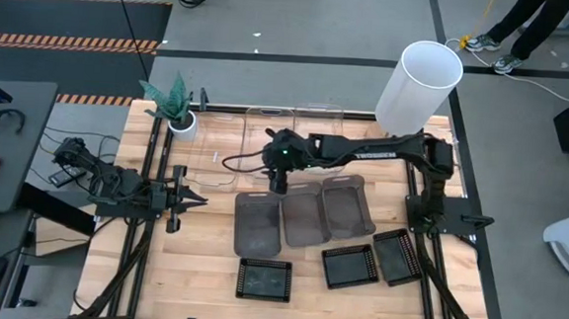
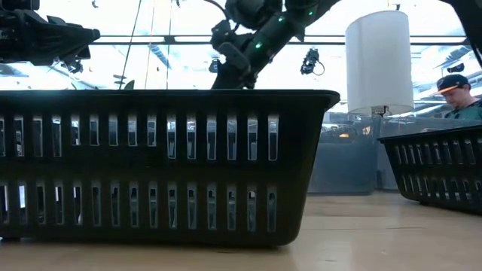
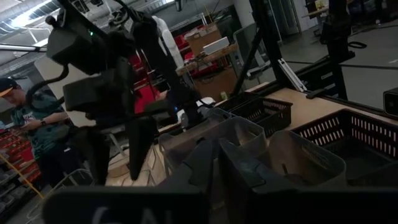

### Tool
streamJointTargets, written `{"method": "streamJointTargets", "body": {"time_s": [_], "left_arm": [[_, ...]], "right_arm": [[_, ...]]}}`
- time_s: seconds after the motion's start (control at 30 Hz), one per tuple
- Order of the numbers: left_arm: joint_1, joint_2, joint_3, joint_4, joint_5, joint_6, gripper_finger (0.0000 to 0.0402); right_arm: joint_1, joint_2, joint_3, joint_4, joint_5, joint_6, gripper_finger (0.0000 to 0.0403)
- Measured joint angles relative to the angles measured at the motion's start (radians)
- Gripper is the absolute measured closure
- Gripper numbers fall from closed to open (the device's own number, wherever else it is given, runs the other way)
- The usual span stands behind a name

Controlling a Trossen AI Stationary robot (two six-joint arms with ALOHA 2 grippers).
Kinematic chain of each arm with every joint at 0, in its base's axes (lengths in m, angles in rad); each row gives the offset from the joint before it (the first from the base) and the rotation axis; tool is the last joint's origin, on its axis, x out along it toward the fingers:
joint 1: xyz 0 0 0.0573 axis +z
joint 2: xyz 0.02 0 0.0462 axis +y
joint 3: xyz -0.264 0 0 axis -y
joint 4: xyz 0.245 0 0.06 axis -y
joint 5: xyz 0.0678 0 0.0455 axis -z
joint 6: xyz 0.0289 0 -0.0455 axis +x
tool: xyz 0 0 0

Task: Stack baskets by color
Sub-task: Stack the middle transparent bin on top of the right transparent bin

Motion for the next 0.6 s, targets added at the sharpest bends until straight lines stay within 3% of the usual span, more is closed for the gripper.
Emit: {"method": "streamJointTargets", "body": {"time_s": [0.33,0.6], "left_arm": [[0.000,0.000,0.000,0.000,0.000,0.000,0.0376],[0.000,0.000,0.000,0.000,0.000,0.000,0.0369]], "right_arm": [[0.002,0.138,0.043,0.043,-0.033,-0.012,0.0153],[0.001,0.156,0.043,0.063,-0.033,0.025,0.0156]]}}
